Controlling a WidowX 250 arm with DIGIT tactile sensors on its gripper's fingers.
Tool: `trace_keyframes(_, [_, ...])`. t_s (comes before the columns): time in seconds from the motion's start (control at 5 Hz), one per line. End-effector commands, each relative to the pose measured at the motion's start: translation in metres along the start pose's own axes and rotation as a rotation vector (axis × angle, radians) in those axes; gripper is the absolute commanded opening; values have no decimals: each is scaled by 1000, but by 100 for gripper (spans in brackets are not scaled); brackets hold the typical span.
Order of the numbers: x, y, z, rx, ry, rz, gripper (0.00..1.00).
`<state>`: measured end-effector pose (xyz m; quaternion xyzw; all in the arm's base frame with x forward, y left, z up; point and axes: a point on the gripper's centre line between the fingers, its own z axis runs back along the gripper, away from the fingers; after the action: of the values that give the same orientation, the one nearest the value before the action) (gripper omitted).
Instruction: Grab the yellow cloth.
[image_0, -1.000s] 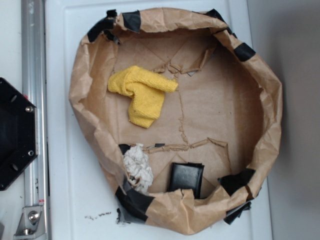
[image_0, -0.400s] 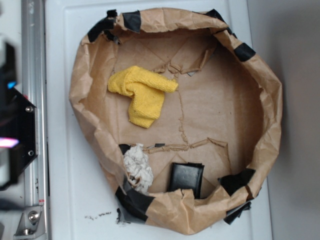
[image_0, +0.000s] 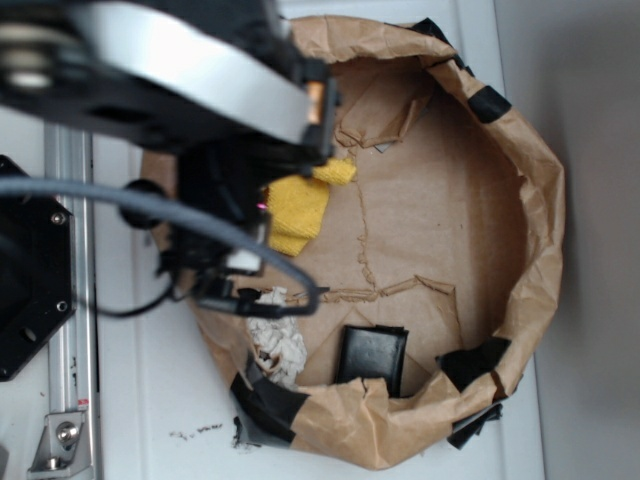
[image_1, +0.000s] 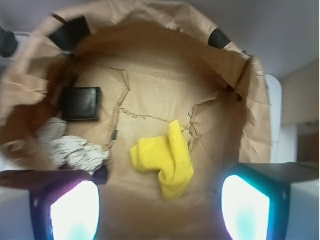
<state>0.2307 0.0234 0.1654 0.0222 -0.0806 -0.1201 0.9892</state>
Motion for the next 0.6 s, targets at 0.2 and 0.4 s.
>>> trace_keyframes(0.2, [-12,20,-143,-52,152,-150,100])
trace_keyframes(0.4, [-22,25,-146,-107,163,-151,0])
